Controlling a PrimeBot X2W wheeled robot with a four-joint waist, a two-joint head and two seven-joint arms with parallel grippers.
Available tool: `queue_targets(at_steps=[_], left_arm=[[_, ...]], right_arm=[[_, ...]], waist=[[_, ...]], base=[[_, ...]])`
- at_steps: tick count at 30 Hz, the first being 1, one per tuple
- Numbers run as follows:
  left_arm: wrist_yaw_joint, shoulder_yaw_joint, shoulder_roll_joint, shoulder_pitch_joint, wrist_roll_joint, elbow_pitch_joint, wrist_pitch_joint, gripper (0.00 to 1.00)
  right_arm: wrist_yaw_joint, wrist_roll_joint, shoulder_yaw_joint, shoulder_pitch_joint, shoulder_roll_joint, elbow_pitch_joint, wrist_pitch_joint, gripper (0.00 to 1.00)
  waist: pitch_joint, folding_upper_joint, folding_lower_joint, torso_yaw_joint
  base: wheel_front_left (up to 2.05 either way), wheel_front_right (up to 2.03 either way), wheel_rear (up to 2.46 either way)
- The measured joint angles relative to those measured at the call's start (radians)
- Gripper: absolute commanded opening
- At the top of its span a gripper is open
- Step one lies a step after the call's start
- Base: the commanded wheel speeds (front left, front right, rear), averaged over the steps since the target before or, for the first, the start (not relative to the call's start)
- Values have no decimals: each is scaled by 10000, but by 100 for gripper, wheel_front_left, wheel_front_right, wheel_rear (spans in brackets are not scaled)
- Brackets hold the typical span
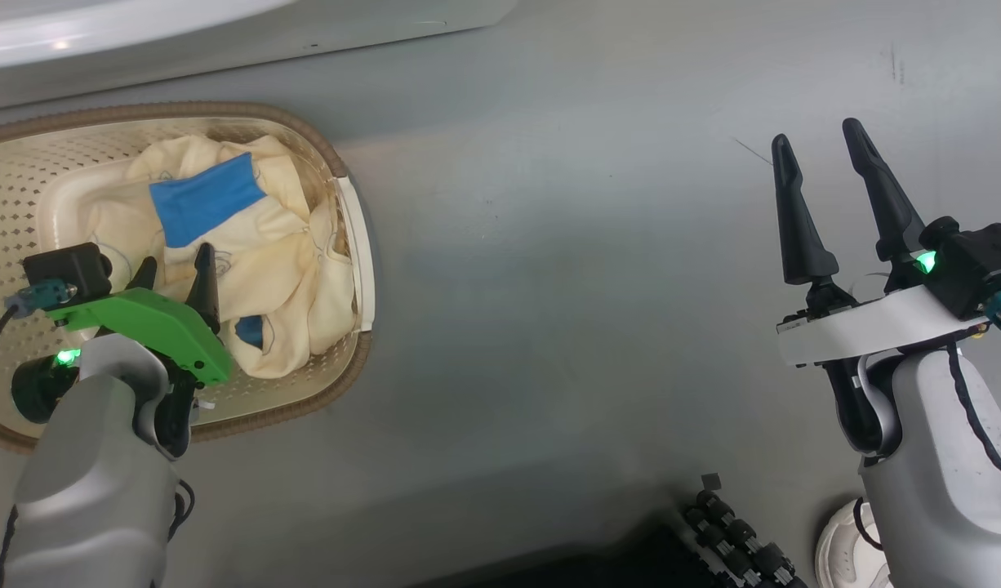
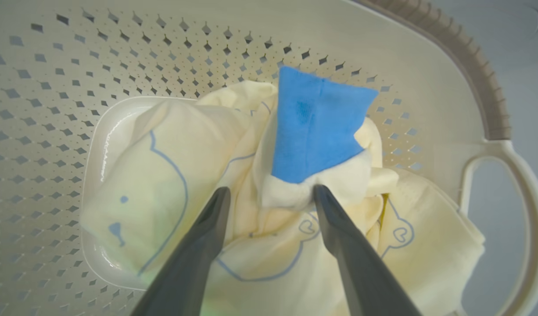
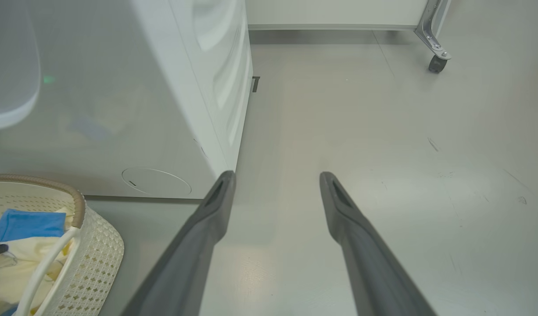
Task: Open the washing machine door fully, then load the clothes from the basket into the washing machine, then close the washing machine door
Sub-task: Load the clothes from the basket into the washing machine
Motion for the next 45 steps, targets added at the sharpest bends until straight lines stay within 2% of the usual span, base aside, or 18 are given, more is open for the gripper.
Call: queue_targets(at_steps=[6,33,35,36,37,45], left_arm=[[0,-242,188,-331,0,295,151,100],[0,-1235,171,-1647,-25,1279,42,100],[0,-1375,176,-1697,19,1415,33,46],[-2,-1406,178,-1720,19,1480,31,27],[-2,-1425,180,-1734,19,1517,27,0],[-2,-1559,36,-1746,61,1864,-612,0]], right_arm=[[0,-15,67,-47,-42,-102,0,100],[0,-36,-75,-56,-84,-244,0,100],[0,-33,-100,-56,-81,-245,0,100],[0,-23,-111,-56,-75,-245,0,100],[0,-19,-123,-56,-67,-245,0,100],[0,-19,-322,-74,-21,-194,0,100]], waist=[[319,0,0,-36],[1198,0,-1,-275],[1218,0,-1,-283],[1226,0,-1,-285],[1232,0,-1,-287],[1071,0,-1,-226]], base=[[0,0,0],[0,0,0],[0,0,0],[0,0,0],[0,0,0],[0,0,0]])
